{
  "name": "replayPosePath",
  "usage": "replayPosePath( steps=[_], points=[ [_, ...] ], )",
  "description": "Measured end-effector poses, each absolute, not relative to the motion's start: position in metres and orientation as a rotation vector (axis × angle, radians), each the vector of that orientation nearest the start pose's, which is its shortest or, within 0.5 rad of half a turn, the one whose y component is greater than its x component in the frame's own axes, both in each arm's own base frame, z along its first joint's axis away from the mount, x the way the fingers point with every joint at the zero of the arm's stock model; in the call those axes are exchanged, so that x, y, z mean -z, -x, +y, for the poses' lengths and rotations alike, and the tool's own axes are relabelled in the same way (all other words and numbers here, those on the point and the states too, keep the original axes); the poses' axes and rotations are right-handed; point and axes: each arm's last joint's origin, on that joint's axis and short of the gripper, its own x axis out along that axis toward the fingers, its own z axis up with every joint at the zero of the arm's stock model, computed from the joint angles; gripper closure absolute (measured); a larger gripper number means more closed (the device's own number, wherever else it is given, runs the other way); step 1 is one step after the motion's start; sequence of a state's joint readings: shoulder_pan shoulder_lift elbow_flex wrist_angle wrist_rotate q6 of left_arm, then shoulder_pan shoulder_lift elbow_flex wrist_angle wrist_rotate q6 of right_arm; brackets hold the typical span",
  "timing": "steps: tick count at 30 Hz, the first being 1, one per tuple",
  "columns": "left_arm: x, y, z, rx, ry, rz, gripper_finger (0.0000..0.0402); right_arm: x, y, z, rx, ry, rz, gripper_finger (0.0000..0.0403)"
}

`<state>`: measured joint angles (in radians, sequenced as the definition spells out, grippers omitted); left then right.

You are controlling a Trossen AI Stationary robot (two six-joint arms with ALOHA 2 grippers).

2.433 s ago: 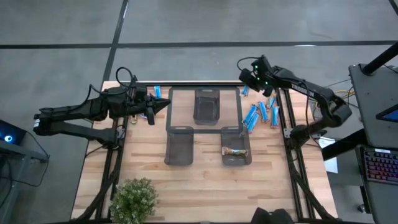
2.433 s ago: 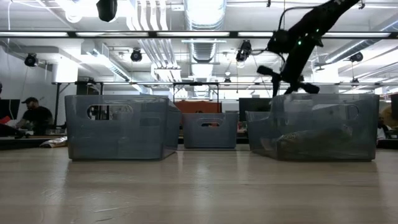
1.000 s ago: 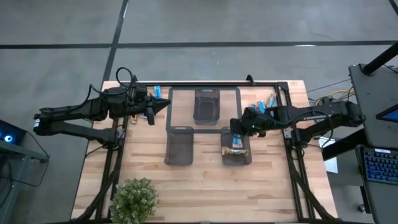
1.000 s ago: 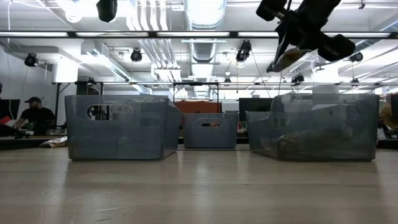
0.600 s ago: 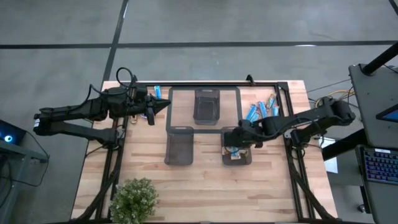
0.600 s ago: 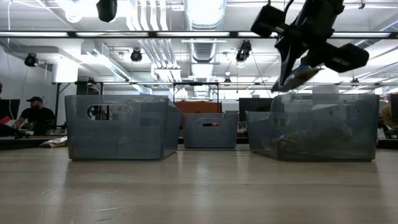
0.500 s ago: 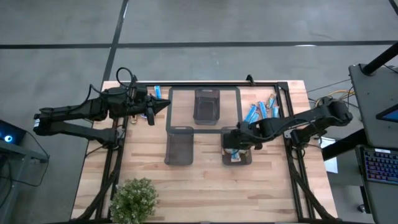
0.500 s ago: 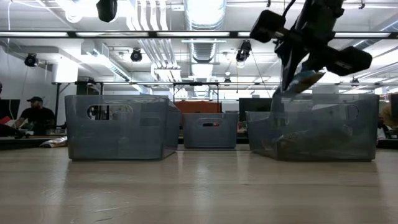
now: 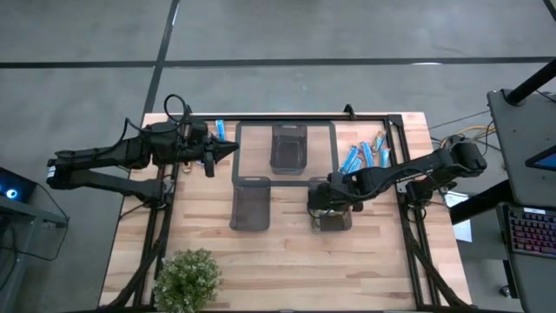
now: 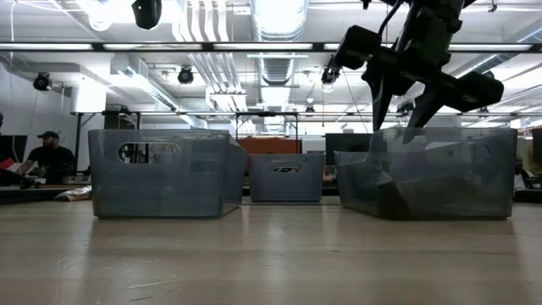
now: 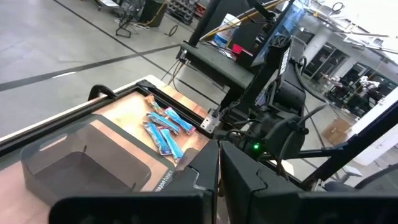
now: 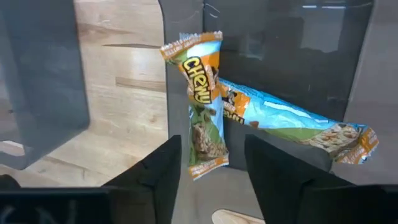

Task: Pick and place Granola Bars by type
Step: Put the orange granola bar into the bottom right black bin

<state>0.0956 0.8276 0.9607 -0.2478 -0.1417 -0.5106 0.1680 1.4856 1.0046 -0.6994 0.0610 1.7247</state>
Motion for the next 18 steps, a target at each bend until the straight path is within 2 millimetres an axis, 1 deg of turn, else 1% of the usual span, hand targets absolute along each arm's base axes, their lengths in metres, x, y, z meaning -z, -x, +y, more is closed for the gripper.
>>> replayPosePath(
  steps=[5, 10, 14, 18],
  points=[
    [-0.3788, -0.1709, 0.0205, -0.261, 0.505, 0.052, 0.0401, -0.2183, -0.2753, 0.0446, 0.908, -1.365, 0.907, 0.022],
    [-0.3789, -0.1708, 0.0205, -0.262, 0.504, 0.052, 0.0401, -0.2185, -0.2752, 0.0446, 0.898, -1.35, 0.912, 0.0223],
    [-0.3789, -0.1708, 0.0205, -0.262, 0.504, 0.052, 0.0401, -0.2185, -0.2752, 0.0446, 0.898, -1.35, 0.912, 0.0242],
    [-0.3789, -0.1708, 0.0206, -0.263, 0.504, 0.051, 0.0401, -0.2185, -0.2752, 0.0446, 0.898, -1.35, 0.912, 0.0284]
  ],
)
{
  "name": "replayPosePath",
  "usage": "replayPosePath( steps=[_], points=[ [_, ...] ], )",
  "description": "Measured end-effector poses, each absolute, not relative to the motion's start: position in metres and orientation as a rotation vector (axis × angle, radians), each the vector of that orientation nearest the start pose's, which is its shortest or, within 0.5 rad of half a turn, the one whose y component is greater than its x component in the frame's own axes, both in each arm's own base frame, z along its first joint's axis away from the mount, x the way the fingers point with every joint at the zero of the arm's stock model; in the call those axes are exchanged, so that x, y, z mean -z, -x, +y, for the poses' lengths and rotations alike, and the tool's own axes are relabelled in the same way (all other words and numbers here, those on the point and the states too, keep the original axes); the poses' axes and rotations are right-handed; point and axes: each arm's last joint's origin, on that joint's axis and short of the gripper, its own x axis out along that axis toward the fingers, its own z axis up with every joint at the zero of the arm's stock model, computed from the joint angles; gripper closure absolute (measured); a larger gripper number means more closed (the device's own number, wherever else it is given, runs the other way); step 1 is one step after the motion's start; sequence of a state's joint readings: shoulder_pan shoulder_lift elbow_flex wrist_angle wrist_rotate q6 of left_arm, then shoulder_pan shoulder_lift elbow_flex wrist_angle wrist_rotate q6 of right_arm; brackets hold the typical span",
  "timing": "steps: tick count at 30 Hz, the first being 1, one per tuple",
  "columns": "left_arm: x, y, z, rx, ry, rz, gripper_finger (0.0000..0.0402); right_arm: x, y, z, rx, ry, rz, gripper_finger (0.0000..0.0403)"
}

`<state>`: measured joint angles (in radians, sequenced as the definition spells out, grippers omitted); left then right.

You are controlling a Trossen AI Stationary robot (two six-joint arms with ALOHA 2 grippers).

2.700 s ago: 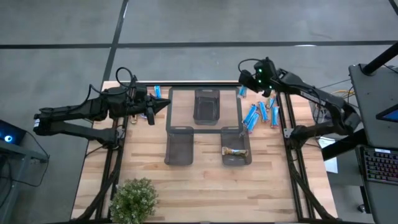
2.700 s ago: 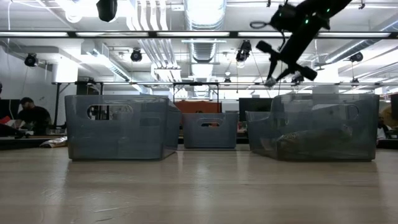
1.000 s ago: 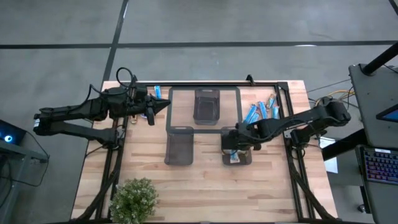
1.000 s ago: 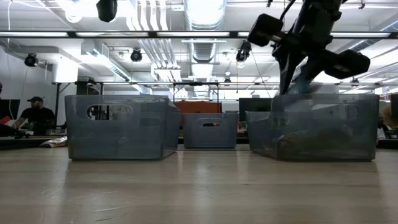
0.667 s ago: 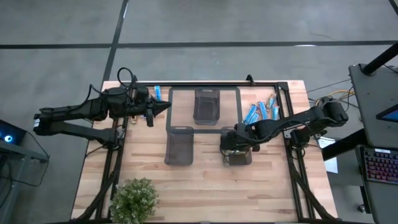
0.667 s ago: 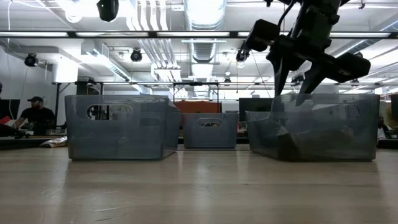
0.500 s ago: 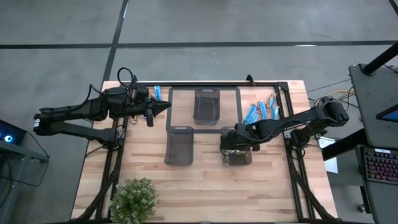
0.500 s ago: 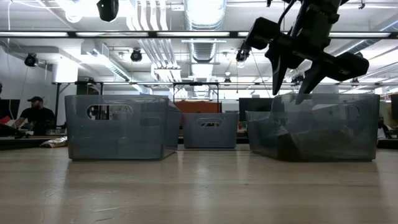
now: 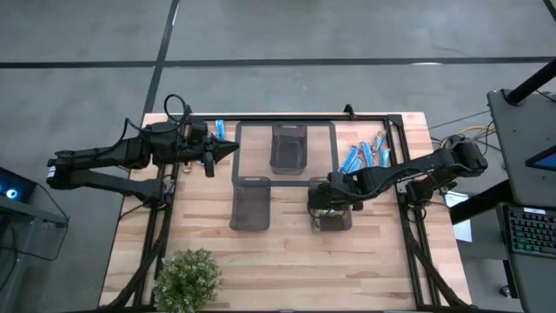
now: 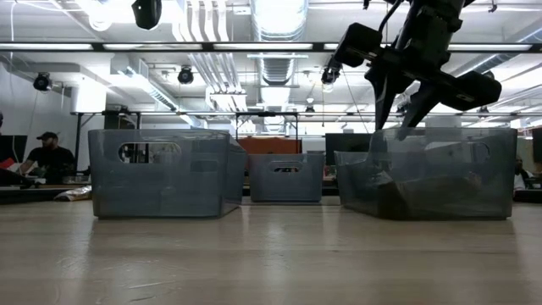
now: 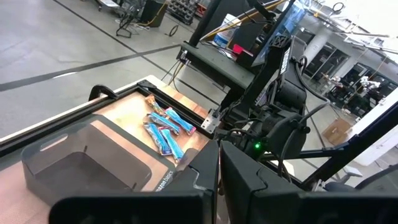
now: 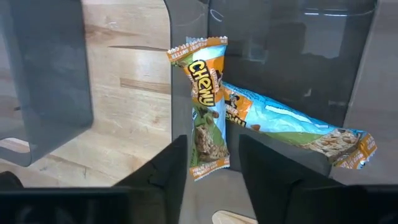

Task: Pick and place Granola Bars by type
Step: Put the orange granola bar into the bottom right black bin

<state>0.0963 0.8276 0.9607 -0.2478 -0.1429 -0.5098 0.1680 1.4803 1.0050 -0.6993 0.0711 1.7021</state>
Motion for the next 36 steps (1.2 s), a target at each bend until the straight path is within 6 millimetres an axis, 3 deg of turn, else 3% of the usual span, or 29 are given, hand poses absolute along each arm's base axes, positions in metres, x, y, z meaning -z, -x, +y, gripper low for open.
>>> replayPosePath(
  steps=[8, 21, 30, 36],
  points=[
    [-0.379, -0.171, 0.021, -0.263, 0.504, 0.052, 0.0401, -0.219, -0.275, 0.045, 0.897, -1.347, 0.912, 0.0387],
    [-0.379, -0.171, 0.02, -0.262, 0.504, 0.052, 0.0401, -0.23, -0.27, 0.043, 0.849, -1.334, 0.887, 0.039],
    [-0.379, -0.171, 0.021, -0.262, 0.503, 0.052, 0.0401, -0.259, -0.254, 0.039, 0.743, -1.305, 0.797, 0.039],
    [-0.379, -0.171, 0.021, -0.263, 0.504, 0.052, 0.0401, -0.286, -0.235, 0.034, 0.589, -1.121, 0.723, 0.039]
  ],
)
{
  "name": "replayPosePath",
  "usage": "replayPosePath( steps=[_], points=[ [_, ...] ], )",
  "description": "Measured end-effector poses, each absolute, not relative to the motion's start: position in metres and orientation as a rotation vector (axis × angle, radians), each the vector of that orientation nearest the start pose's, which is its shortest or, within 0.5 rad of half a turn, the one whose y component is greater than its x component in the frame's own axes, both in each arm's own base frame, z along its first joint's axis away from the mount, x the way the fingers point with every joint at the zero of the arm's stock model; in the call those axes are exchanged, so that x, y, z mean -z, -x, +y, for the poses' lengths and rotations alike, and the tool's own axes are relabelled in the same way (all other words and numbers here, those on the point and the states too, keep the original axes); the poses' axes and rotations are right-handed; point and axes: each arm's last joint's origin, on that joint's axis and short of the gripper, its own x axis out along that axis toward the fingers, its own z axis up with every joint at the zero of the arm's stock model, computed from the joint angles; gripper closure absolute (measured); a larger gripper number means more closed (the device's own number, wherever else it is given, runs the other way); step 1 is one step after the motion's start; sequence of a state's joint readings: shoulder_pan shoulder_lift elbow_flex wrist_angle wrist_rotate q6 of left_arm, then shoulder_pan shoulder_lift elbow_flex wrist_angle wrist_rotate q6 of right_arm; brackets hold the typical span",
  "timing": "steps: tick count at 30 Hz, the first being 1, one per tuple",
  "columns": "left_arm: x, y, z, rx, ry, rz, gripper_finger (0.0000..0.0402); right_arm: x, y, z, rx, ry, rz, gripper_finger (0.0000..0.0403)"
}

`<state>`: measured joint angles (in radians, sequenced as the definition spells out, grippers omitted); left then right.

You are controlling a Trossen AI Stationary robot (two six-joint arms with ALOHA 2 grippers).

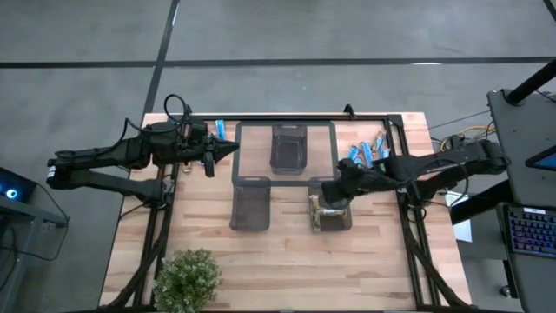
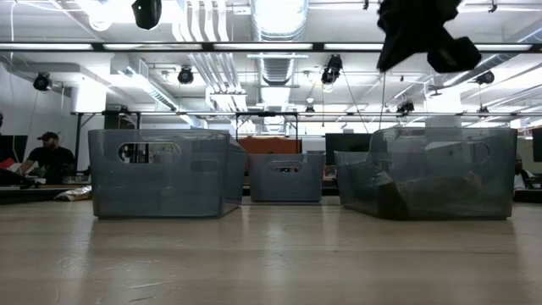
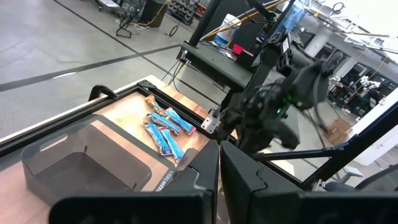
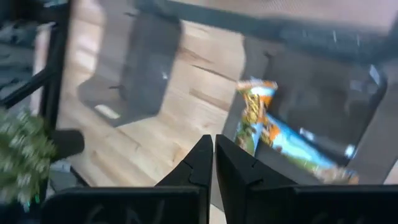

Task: Pick and place Granola Bars by type
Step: Put the orange granola bar into the bottom right black bin

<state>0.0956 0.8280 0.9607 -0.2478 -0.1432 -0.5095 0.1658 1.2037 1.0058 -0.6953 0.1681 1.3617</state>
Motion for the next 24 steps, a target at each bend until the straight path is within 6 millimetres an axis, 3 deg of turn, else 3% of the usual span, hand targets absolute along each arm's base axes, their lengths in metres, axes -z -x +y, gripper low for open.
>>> replayPosePath(
  steps=[12, 24],
  points=[
    [-0.379, -0.171, 0.021, -0.263, 0.503, 0.052, 0.0401, -0.335, -0.185, 0.024, 0.362, -0.806, 0.531, 0.039],
    [-0.379, -0.171, 0.021, -0.263, 0.477, 0.055, 0.0401, -0.369, -0.141, 0.017, 0.169, -0.47, 0.329, 0.039]
  ],
)
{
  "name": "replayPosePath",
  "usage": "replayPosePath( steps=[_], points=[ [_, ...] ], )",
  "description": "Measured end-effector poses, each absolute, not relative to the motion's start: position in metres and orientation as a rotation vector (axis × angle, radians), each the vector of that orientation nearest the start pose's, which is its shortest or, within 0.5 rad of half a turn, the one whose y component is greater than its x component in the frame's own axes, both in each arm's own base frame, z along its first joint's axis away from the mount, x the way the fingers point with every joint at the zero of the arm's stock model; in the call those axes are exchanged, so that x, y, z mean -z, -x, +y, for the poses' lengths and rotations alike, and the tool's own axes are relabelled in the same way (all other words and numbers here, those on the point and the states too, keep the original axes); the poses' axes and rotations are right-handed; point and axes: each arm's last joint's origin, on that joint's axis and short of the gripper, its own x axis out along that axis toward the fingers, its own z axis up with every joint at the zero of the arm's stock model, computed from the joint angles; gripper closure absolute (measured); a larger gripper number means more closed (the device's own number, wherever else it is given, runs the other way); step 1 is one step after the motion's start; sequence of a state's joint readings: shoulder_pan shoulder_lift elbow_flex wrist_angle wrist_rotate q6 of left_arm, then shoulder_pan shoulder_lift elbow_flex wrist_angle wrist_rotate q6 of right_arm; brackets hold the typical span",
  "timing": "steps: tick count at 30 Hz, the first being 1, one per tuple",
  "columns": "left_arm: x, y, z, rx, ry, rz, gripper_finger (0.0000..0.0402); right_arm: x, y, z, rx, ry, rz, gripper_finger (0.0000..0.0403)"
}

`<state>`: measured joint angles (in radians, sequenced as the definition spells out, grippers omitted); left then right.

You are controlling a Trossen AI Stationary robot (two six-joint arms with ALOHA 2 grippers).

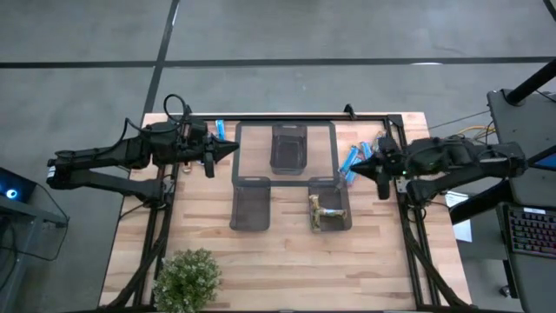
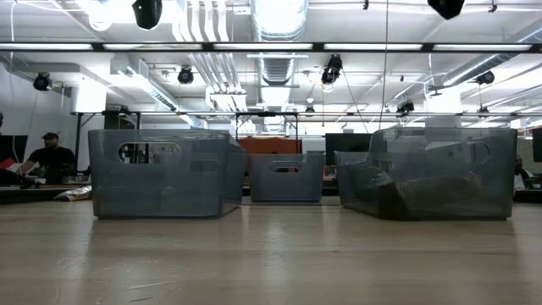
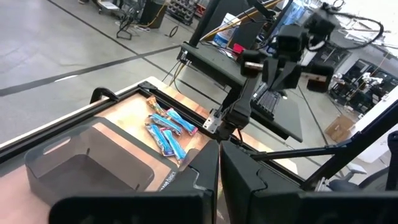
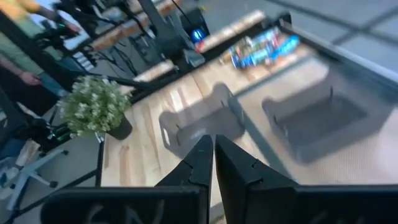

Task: Pick and place Granola Bars by type
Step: Put the orange granola bar into the bottom right black bin

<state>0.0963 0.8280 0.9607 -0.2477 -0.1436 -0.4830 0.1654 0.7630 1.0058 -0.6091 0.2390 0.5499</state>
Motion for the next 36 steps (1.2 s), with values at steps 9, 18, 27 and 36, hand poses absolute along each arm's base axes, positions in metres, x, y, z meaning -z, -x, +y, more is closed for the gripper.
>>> replayPosePath(
  steps=[9, 18, 27, 36],
  points=[
    [-0.379, -0.171, 0.021, -0.258, 0.367, 0.069, 0.0401, -0.383, -0.116, 0.012, 0.115, -0.342, 0.208, 0.039],
    [-0.387, -0.169, 0.021, -0.273, 0.277, 0.055, 0.0401, -0.385, -0.107, 0.011, 0.112, -0.337, 0.193, 0.039],
    [-0.408, -0.159, 0.026, -0.364, 0.315, 0.002, 0.0401, -0.378, -0.107, 0.01, 0.15, -0.326, 0.253, 0.039],
    [-0.426, -0.155, 0.026, -0.386, 0.351, 0.112, 0.0324, -0.378, -0.106, 0.01, 0.15, -0.327, 0.25, 0.039]
  ],
)
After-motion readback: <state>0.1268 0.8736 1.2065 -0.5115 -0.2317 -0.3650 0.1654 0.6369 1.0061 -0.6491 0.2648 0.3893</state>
